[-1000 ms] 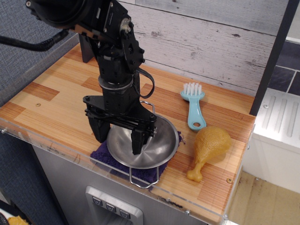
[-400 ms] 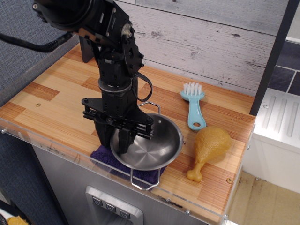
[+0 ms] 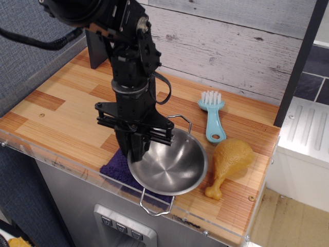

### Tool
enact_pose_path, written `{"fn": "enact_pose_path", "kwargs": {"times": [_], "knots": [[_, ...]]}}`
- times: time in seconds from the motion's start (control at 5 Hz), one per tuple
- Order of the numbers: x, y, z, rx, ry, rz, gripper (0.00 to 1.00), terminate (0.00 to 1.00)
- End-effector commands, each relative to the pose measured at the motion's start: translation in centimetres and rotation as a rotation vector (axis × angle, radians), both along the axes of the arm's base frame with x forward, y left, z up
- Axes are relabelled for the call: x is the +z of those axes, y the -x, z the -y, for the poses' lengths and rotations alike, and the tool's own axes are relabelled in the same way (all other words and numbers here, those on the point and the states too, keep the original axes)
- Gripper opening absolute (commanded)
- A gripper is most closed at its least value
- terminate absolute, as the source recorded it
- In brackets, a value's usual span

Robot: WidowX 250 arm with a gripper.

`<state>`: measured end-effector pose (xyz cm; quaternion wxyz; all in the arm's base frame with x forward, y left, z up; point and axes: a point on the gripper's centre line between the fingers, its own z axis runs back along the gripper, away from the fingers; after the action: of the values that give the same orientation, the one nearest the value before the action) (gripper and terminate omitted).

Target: Hold the steel pan which is on the above the blue cloth, and place it in the left corner of the table.

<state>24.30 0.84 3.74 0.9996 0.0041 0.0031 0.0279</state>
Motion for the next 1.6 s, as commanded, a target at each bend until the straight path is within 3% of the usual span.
{"fn": "enact_pose_path", "kwargs": {"times": [0.0, 0.2, 0.6, 1.0, 1.4], "knots": [[7.4, -3.4, 0.2, 0.006, 0.028, 0.200, 0.00, 0.00], [9.3, -4.3, -3.3, 0.081, 0.037, 0.244, 0.00, 0.00], [7.0, -4.3, -12.3, 0.211, 0.042, 0.216, 0.00, 0.00], [4.5, -6.4, -16.1, 0.265, 0.025, 0.194, 0.00, 0.00], [2.5, -9.0, -17.8, 0.280, 0.003, 0.157, 0.00, 0.00]]}}
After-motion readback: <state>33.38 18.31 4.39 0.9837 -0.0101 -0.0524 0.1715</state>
